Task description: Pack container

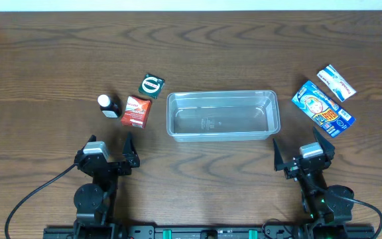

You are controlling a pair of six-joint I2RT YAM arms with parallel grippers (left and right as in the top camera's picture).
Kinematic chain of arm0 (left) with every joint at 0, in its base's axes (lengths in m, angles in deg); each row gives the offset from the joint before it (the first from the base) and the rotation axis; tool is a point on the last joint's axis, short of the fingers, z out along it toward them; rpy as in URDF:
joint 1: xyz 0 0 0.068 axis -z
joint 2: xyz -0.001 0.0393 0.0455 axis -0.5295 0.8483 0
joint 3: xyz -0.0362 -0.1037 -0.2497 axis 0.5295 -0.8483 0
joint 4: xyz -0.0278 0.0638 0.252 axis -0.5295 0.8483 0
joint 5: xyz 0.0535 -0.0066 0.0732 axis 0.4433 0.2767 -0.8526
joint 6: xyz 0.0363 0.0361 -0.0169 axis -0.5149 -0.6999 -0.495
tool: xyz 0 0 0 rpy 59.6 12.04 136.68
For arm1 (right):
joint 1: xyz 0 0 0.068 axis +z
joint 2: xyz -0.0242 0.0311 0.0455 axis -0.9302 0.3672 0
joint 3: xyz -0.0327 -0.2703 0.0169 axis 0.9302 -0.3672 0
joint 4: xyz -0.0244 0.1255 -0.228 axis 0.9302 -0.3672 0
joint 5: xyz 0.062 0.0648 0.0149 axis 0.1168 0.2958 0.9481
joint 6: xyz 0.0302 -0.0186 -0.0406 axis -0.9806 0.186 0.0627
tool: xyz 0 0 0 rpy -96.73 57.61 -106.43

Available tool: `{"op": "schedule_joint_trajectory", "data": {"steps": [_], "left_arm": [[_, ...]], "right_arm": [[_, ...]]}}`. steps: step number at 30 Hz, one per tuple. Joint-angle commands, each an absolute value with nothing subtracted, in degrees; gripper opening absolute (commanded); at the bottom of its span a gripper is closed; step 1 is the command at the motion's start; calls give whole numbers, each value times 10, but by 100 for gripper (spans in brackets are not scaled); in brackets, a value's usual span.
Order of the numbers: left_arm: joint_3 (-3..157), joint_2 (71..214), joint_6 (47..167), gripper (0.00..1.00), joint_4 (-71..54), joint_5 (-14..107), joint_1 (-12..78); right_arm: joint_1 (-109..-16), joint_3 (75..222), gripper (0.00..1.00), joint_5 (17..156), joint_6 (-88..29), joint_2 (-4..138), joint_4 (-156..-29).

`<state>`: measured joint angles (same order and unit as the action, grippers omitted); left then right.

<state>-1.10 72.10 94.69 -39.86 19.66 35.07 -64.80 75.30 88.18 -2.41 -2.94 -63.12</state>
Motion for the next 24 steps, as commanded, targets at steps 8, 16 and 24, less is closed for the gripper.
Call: {"op": "schedule_joint_trajectory", "data": {"steps": [8,16,24], "left_arm": [[-26,721,944,98,-384,192,348],[-26,721,944,98,-384,192,348],[-26,721,944,98,-384,192,348]], "right_arm": [[-643,751,99,863,-15,-33,-634],[-643,751,99,871,-65,-33,-632],[-643,817,99,858,-86,-25,-645]]}}
